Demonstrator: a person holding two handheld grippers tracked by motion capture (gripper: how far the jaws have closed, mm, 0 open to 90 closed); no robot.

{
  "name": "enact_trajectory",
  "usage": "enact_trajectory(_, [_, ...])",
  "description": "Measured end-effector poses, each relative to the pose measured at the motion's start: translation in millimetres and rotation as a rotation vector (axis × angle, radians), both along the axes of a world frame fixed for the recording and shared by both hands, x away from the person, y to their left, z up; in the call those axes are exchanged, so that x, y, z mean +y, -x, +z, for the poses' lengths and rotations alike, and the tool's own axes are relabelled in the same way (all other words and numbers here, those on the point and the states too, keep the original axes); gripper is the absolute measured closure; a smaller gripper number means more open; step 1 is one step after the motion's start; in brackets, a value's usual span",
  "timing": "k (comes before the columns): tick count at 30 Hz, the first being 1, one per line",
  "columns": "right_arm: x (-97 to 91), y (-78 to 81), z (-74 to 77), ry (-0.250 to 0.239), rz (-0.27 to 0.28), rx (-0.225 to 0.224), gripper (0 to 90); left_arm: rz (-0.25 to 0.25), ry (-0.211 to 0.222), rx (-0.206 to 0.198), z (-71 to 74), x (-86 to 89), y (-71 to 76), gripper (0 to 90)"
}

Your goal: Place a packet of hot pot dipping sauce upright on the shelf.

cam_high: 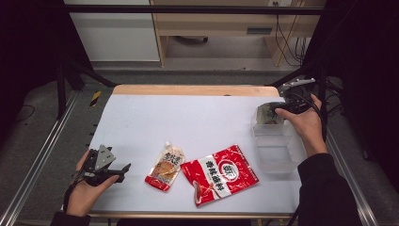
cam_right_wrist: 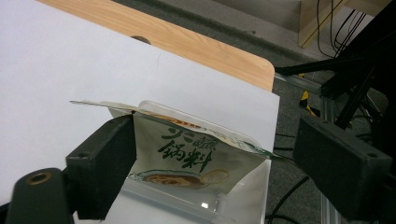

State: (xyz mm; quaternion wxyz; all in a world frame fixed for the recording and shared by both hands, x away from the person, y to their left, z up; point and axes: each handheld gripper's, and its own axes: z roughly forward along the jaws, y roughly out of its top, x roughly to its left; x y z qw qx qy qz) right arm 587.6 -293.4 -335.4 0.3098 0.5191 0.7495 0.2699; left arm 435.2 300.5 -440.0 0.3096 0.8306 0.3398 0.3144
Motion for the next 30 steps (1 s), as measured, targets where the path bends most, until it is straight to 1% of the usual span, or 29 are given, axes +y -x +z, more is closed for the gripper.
enact_trajectory(2, [-1.3,1.1,1.5,0.001,0.010,-0.011,10.8,0.001,0.000,-0.002,0.2,0.1,0.3,10.8])
enact_trajectory(4, [-1.3,2.0,4.3,0.010,0.023,-0.002,9.2,0.001,0.000,-0.001,0.2,0.3,0.1,10.8])
enact_trajectory(6, [-1.3,3.4,7.9,0.020,0.037,-0.003,8.8,0.000,-0.001,0.000,0.0,0.2,-0.1,10.7])
enact_trajectory(10, [-0.1,6.2,15.5,0.018,0.052,-0.015,8.3,0.001,-0.002,-0.003,0.5,0.2,0.2,10.7])
enact_trajectory(14, [1.9,12.4,22.8,0.016,0.065,-0.029,7.7,0.000,-0.003,-0.002,0.5,0.4,0.3,10.5])
enact_trajectory(18, [6.7,23.5,28.4,0.008,0.085,-0.036,7.8,0.000,-0.004,-0.003,0.6,0.3,0.3,10.5])
enact_trajectory(21, [12.5,33.9,31.0,0.020,0.106,-0.052,8.4,-0.003,-0.007,-0.001,0.4,-0.4,0.4,10.5])
enact_trajectory(25, [20.7,45.9,33.0,0.010,0.144,-0.050,8.2,-0.006,-0.009,0.000,0.8,-0.7,0.9,10.4])
enact_trajectory(26, [22.7,48.8,33.6,0.009,0.153,-0.053,8.2,-0.004,-0.003,-0.002,0.6,-1.0,0.9,10.4])
enact_trajectory(30, [33.0,60.4,33.9,0.001,0.192,-0.055,8.0,-0.007,-0.010,0.000,0.3,-1.2,0.6,10.3])
